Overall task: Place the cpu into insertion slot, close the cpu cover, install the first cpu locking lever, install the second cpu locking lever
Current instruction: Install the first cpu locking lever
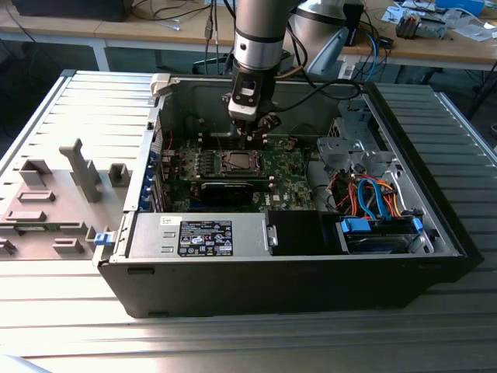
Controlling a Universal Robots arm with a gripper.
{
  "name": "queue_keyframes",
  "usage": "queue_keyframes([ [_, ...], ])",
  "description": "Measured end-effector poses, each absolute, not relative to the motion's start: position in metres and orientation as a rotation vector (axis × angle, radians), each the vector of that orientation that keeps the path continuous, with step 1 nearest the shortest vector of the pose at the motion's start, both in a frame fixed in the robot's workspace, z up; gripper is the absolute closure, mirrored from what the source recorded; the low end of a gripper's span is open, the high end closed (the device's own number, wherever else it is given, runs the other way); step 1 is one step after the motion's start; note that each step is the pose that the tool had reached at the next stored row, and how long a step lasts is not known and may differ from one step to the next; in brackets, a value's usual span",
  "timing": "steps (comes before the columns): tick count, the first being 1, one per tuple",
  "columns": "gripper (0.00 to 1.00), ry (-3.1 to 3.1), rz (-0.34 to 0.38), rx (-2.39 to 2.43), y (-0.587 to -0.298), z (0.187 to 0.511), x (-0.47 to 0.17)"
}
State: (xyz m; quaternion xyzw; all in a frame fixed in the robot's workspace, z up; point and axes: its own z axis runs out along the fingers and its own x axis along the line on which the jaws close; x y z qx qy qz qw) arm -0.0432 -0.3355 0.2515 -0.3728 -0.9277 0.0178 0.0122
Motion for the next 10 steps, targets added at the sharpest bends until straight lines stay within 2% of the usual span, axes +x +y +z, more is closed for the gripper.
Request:
queue_keyframes([
  [10,0.89,-2.904,0.056,-1.133,-0.3355,0.2515,-0.0432],
])
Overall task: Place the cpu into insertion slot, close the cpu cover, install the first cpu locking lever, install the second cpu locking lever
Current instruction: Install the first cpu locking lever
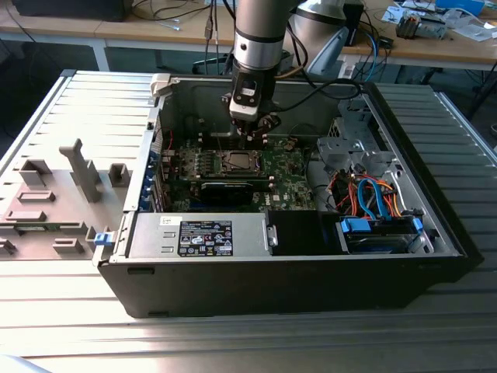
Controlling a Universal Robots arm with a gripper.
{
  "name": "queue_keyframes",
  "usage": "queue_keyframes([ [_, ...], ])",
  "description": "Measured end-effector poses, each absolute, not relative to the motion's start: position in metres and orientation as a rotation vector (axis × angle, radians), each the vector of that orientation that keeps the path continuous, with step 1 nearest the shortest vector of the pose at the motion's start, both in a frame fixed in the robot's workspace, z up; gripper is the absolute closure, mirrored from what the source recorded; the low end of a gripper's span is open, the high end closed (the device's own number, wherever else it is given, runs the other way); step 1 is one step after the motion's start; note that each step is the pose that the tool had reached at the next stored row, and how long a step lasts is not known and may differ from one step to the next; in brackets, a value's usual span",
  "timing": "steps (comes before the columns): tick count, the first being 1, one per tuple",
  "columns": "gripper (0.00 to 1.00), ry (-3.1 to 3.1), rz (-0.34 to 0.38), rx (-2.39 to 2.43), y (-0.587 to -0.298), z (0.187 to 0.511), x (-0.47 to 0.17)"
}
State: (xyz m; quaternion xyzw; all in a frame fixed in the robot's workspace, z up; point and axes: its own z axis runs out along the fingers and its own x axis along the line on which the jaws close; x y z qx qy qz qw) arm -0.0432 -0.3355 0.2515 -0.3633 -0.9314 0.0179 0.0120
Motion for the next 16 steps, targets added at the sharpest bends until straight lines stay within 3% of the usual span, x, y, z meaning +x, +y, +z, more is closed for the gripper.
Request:
queue_keyframes([
  [16,0.89,-2.921,0.056,-1.089,-0.3355,0.2515,-0.0432],
])
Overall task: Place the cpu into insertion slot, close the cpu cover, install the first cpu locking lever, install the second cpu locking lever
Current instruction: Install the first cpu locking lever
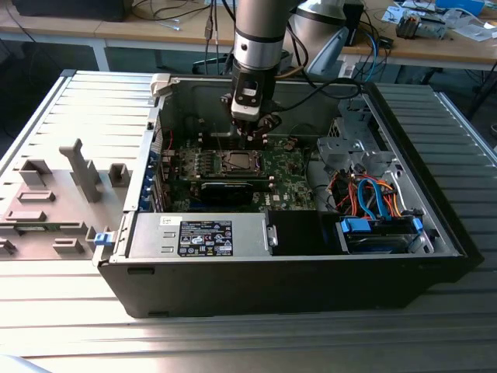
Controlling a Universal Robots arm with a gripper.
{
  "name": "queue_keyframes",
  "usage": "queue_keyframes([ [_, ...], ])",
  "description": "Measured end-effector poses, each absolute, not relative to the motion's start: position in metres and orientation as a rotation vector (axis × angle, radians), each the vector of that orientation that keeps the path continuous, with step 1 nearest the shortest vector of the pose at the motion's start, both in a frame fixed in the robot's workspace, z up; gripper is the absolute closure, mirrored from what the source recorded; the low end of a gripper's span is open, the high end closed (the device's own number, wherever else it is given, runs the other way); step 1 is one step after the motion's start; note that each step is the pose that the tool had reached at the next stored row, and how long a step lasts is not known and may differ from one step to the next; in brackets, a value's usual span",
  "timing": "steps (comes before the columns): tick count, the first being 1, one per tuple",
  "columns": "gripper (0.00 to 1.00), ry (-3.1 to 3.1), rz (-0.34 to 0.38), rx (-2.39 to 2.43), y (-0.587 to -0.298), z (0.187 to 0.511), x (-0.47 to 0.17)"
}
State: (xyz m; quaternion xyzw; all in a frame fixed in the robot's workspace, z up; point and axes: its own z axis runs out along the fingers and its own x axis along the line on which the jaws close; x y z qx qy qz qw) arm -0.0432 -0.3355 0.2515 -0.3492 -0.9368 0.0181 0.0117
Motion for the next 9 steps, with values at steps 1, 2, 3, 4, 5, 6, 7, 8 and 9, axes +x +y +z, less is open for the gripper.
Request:
queue_keyframes([
  [1,0.89,-2.923,0.056,-1.085,-0.3355,0.2515,-0.0432],
  [2,0.89,-2.924,0.057,-1.081,-0.3355,0.2515,-0.0432],
  [3,0.89,-2.926,0.056,-1.078,-0.3355,0.2515,-0.0432],
  [4,0.89,-2.927,0.057,-1.075,-0.3355,0.2515,-0.0432],
  [5,0.89,-2.929,0.057,-1.069,-0.3355,0.2515,-0.0432],
  [6,0.89,-2.933,0.057,-1.058,-0.3355,0.2515,-0.0432],
  [7,0.89,-2.937,0.057,-1.048,-0.3355,0.2515,-0.0432],
  [8,0.89,-2.937,0.057,-1.047,-0.3355,0.2515,-0.0432],
  [9,0.89,-2.938,0.057,-1.045,-0.3355,0.2515,-0.0432],
])
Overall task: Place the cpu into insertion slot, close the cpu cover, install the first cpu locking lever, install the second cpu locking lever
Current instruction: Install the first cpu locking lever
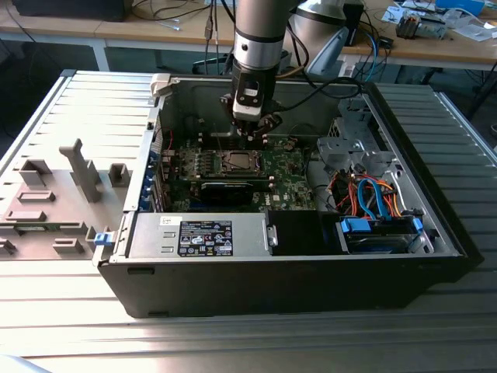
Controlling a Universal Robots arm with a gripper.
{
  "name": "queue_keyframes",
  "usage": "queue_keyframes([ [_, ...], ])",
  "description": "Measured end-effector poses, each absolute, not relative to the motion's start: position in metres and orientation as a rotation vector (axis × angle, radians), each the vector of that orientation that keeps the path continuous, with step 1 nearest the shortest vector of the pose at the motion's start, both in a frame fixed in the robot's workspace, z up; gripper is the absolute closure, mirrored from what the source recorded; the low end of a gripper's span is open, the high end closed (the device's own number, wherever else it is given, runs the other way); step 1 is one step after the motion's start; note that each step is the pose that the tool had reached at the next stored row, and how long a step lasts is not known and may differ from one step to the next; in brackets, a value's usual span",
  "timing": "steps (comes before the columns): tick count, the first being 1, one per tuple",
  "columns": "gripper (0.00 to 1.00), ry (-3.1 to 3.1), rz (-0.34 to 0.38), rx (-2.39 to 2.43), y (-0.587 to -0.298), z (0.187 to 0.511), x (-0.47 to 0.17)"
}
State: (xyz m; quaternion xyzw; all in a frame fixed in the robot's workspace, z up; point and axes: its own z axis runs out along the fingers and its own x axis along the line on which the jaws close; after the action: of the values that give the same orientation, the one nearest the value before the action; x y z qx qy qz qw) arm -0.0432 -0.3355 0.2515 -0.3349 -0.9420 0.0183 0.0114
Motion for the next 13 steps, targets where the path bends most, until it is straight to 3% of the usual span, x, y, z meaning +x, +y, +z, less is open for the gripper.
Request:
queue_keyframes([
  [13,0.89,-2.948,0.057,-1.017,-0.3355,0.2515,-0.0432],
])
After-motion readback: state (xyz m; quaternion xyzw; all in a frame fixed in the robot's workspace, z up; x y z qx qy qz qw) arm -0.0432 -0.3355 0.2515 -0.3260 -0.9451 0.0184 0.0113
